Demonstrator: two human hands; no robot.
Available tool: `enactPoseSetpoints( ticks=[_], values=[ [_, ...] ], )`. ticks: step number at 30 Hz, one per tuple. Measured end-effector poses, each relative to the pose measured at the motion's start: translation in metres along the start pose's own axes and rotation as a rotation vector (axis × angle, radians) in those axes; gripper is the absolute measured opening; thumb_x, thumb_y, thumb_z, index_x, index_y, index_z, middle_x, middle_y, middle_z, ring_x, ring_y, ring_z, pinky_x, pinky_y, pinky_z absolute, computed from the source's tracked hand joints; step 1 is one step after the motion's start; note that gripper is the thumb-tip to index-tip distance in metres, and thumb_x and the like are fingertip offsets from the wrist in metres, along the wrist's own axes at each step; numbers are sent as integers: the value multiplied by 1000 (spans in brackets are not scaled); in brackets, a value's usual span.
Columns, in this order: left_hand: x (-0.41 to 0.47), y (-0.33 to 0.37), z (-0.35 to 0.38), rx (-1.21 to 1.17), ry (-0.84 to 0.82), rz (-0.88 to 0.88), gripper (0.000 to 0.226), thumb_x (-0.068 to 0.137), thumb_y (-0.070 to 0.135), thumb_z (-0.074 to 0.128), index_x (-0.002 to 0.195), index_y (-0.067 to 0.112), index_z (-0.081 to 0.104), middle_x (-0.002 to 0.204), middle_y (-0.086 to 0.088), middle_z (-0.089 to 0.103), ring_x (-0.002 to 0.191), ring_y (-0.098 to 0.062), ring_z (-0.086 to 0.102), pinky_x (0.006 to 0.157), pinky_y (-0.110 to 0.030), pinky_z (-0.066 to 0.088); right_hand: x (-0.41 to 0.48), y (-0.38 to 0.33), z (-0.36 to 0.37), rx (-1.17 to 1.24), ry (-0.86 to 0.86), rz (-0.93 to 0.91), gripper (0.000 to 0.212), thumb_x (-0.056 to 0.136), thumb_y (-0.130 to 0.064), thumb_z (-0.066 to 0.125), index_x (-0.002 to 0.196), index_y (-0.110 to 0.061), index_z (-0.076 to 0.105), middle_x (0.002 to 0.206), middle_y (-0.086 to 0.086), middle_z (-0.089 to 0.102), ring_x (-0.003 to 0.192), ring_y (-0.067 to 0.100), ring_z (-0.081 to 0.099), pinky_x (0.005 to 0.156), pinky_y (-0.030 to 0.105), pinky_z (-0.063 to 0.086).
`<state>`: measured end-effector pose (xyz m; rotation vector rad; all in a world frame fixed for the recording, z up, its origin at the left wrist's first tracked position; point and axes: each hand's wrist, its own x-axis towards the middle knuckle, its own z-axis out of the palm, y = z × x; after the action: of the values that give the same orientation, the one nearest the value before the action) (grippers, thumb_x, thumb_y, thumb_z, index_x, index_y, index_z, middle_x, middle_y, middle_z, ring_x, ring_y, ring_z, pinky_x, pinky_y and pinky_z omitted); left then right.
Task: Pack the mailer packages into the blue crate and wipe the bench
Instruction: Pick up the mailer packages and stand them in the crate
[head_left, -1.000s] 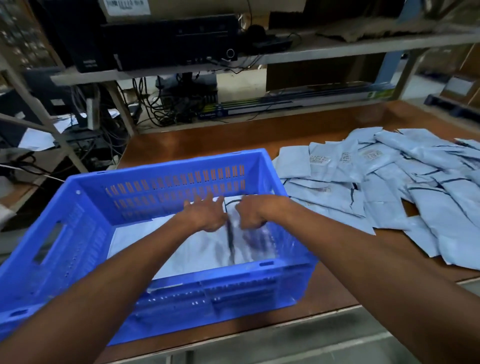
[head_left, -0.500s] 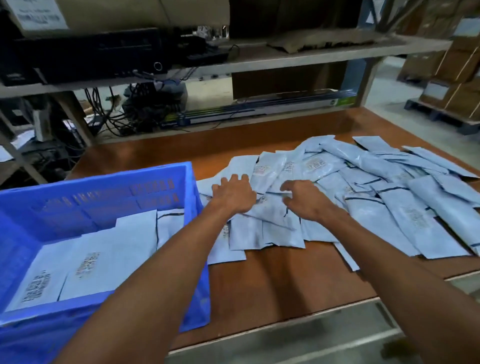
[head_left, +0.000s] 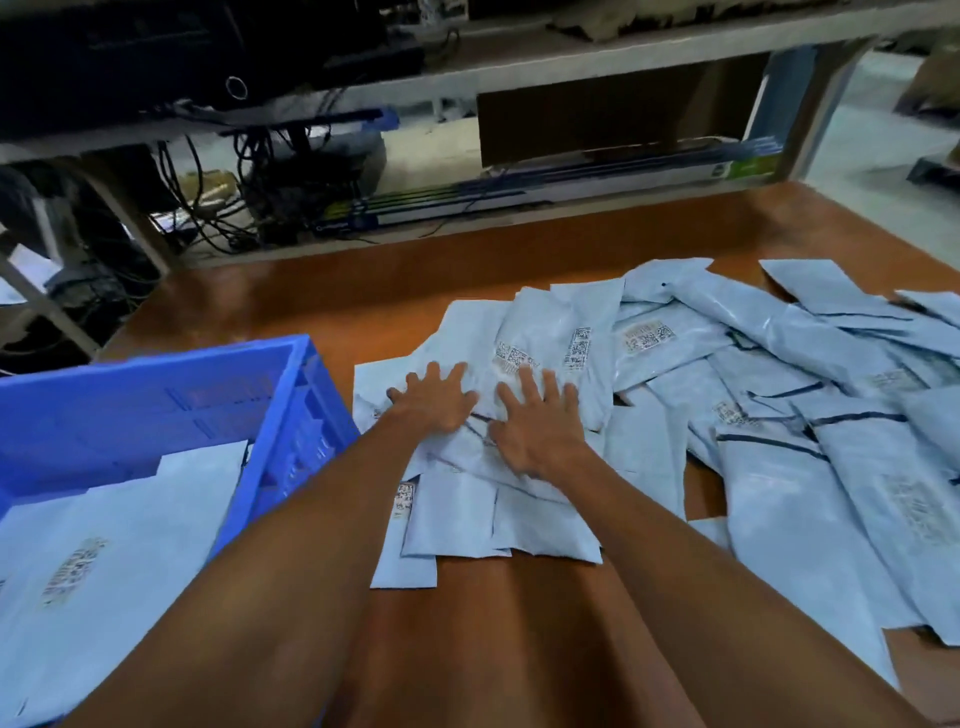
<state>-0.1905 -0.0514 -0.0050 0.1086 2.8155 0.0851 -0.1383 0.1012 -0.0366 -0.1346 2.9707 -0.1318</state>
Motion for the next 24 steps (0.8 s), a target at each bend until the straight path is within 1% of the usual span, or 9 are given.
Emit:
enactPoseSetpoints(
  ticks=[3,7,10,12,16,18,20,22,24],
  values=[
    [-24,4,12,48,102,-1,54,101,51,29,152,40,17,156,-6,22,135,-38,30,107,-56,27,-18,14,-1,0,26,-84,61,98,-36,38,154,-23,19,165,7,1,150,35,-3,119,54,-1],
    [-83,16,37,-65,152,-40,54,101,44,32,153,41,16,158,-1,18,132,-37,30,106,-58,28,-63,39,-3,-2,66,-215,62,87,-13,46,148,-18,31,160,9,21,147,33,16,115,40,17],
    [-141,22,61,-83,218,-10,56,101,46,33,153,44,13,161,1,13,134,-34,27,107,-57,26,-115,53,0,71,103,-293,67,78,1,47,142,-17,42,155,8,33,145,32,25,115,43,20],
    [-176,17,77,-105,238,25,55,100,49,33,152,43,16,160,2,12,135,-33,25,105,-55,24,-150,59,5,93,151,-298,59,78,-2,47,134,-22,52,148,2,45,144,27,32,117,46,19],
    [-198,6,84,-104,294,-14,62,96,62,33,152,40,18,160,-1,13,140,-33,21,109,-55,23,-175,56,1,161,316,-181,39,86,-31,42,119,-27,61,124,-4,63,124,20,52,110,38,23],
    [-181,11,76,-162,289,-33,72,94,67,35,155,36,12,162,-4,8,143,-38,16,111,-58,21,-161,44,-7,177,379,-97,49,93,-43,37,137,-26,49,143,2,50,134,26,42,110,43,28],
    [-162,19,73,-212,240,-15,80,92,69,36,156,35,3,164,-4,-1,146,-44,7,113,-62,19,-138,30,-5,162,251,30,63,97,-54,35,153,-30,21,163,3,16,147,35,16,115,51,19],
    [-151,25,79,-191,207,-1,81,92,71,32,156,36,-4,164,-5,-8,146,-46,3,113,-64,17,-119,19,13,93,117,94,74,95,-64,31,156,-34,0,165,4,-9,148,41,-1,117,55,8],
    [-148,27,92,-114,217,3,75,96,66,28,156,36,-5,164,-9,-12,145,-46,6,114,-62,17,-113,15,34,73,115,100,76,96,-66,27,156,-34,-6,163,7,-17,147,45,-6,118,56,2]
  ],
)
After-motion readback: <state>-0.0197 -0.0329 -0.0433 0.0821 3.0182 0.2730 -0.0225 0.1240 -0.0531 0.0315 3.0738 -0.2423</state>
